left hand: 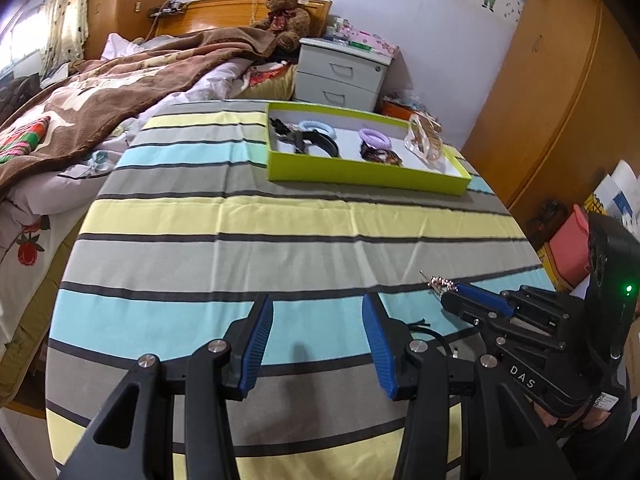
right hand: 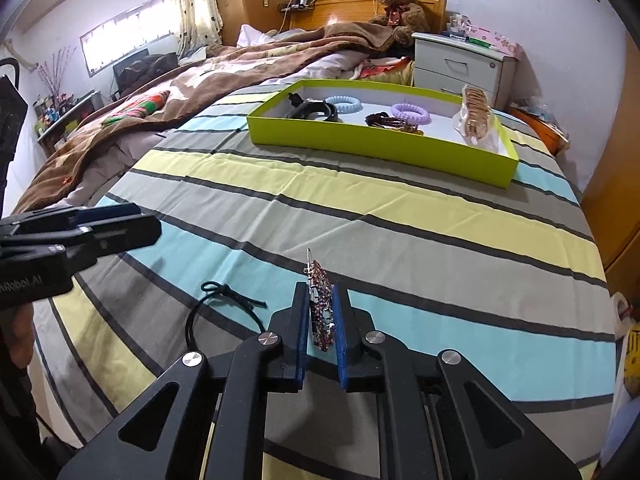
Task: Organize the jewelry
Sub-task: 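Grasp the black cord with round pendant with the left tool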
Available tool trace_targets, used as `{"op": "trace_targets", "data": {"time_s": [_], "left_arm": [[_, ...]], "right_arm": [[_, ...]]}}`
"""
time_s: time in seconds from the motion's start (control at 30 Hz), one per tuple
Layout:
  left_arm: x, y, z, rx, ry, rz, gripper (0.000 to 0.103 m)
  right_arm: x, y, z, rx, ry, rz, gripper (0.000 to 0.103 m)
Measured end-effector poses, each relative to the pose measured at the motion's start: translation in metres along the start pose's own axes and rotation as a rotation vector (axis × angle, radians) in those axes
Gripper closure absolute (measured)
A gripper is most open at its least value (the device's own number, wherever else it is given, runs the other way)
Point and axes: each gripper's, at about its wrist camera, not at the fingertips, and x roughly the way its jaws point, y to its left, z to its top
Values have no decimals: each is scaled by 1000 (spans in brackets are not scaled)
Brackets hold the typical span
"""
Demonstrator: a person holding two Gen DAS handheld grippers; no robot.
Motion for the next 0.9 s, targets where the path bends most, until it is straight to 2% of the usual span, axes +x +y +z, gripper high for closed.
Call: {"op": "trace_targets", "data": {"time_s": [0.43,0.67,0.87,0.9], "left_arm": [[32,-47,-14,183,95,-5,55],[40,-66,-18,291,95,38,55],[43,-73,-16,337,86,45,55],[43,-73,-16,344,83,46,58]], "right_arm": [[-32,-21,-11,62,-77,-4,92],[-37,-28,-14,87,-92,0,92],[-39,-33,-16,98,-98,4,92],[-39,-33,-15,100,-99,5,92]]}}
